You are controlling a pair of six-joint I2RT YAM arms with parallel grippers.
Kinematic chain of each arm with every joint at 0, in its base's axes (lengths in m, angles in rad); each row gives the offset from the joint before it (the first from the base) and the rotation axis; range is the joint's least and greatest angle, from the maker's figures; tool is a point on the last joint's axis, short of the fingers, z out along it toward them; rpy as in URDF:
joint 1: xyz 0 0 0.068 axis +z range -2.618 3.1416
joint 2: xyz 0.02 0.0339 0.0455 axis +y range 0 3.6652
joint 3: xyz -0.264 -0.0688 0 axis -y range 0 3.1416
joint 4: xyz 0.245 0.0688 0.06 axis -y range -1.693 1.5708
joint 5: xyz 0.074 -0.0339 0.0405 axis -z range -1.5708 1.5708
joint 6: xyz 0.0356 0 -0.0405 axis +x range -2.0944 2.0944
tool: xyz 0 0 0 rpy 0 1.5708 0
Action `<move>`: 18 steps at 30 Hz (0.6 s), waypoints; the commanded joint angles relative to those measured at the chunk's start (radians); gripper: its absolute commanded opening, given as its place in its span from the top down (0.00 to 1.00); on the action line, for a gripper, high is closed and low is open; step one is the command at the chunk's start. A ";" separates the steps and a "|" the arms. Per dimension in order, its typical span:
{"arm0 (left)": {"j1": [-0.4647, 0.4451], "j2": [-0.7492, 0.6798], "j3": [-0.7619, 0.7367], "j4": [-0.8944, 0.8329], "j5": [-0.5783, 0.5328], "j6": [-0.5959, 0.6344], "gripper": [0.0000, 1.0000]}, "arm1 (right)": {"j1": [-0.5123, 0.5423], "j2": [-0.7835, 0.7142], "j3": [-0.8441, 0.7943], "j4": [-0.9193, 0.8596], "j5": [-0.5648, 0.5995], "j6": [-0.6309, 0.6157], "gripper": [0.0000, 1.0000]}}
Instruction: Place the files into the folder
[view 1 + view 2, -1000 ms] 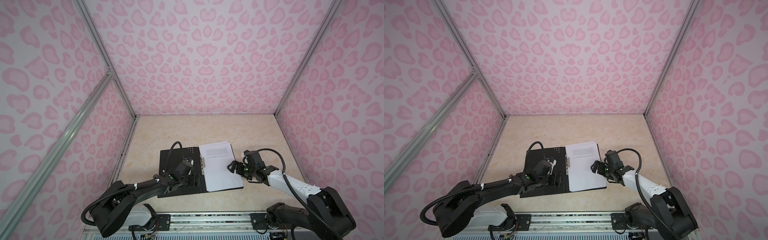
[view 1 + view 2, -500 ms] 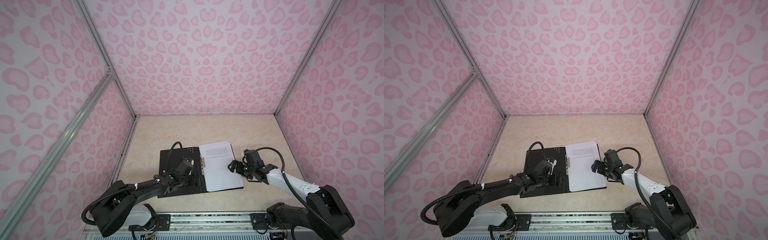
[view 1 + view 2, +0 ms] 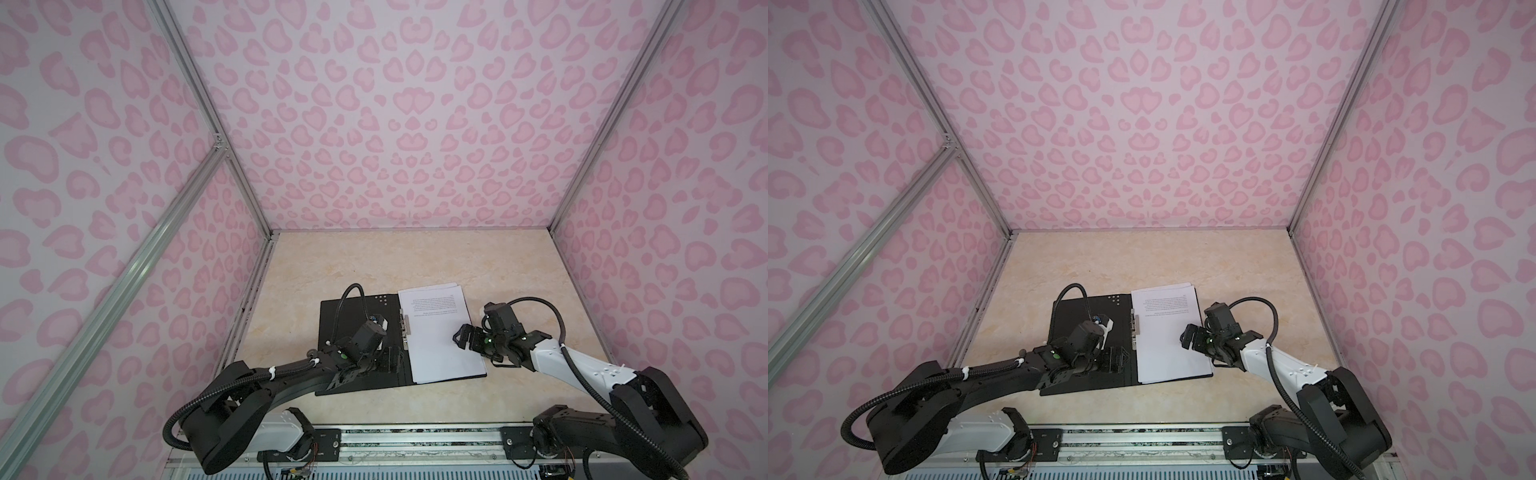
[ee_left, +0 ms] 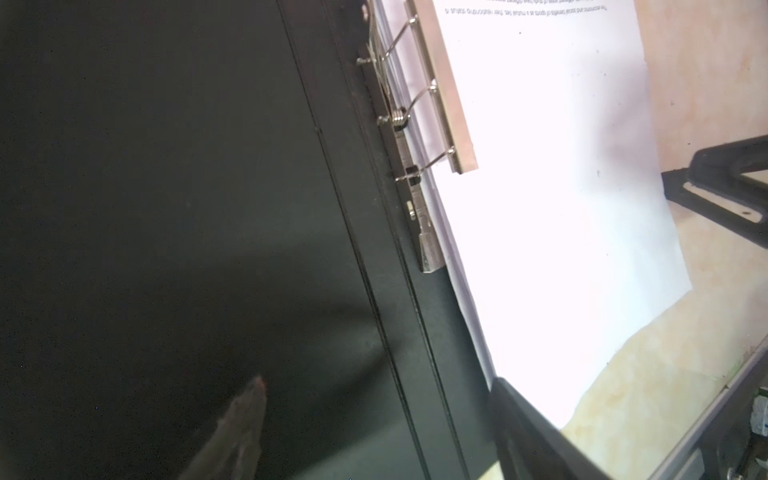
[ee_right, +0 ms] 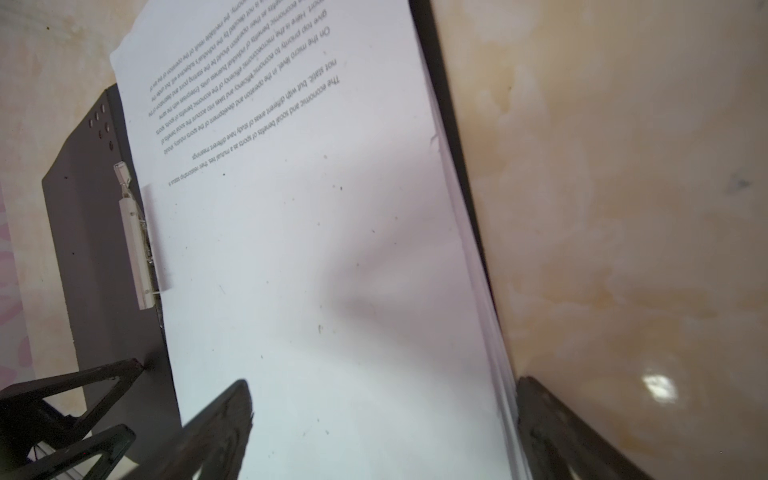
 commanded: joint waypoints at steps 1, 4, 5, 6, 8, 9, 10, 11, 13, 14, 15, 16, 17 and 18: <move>-0.003 0.010 -0.013 -0.121 0.021 -0.026 0.14 | 0.005 0.003 0.004 0.016 -0.002 0.006 0.01; -0.003 0.002 -0.013 -0.125 0.020 -0.026 0.14 | 0.005 0.008 0.014 0.001 0.012 -0.007 0.01; -0.002 -0.003 -0.010 -0.130 0.018 -0.024 0.14 | 0.005 0.006 0.019 -0.009 0.019 -0.014 0.01; -0.002 -0.010 -0.009 -0.136 0.016 -0.025 0.14 | 0.001 0.004 0.028 -0.023 0.036 -0.025 0.01; -0.002 -0.029 -0.006 -0.150 0.015 -0.023 0.14 | -0.010 -0.012 0.044 -0.054 0.066 -0.048 0.01; -0.002 -0.044 -0.001 -0.157 0.014 -0.022 0.14 | -0.021 -0.026 0.052 -0.063 0.071 -0.067 0.01; -0.002 -0.058 0.004 -0.162 0.015 -0.022 0.14 | -0.030 -0.041 0.061 -0.069 0.078 -0.086 0.01; -0.003 -0.075 0.009 -0.170 0.014 -0.020 0.14 | -0.040 -0.056 0.071 -0.075 0.098 -0.105 0.01; 0.000 -0.107 0.025 -0.181 0.019 -0.019 0.13 | -0.060 -0.078 0.085 -0.075 0.136 -0.111 0.01; 0.001 -0.123 0.034 -0.185 0.023 -0.019 0.13 | -0.080 -0.082 0.089 -0.056 0.118 -0.122 0.01; 0.004 -0.135 0.042 -0.186 0.028 -0.019 0.13 | -0.107 -0.079 0.094 -0.024 0.087 -0.137 0.01; 0.011 -0.143 0.050 -0.185 0.039 -0.019 0.12 | -0.122 -0.072 0.100 0.001 0.077 -0.143 0.01; 0.021 -0.149 0.057 -0.182 0.055 -0.020 0.12 | -0.134 -0.057 0.112 0.020 0.080 -0.148 0.01; 0.034 -0.149 0.066 -0.179 0.069 -0.021 0.12 | -0.148 -0.035 0.128 0.033 0.073 -0.155 0.03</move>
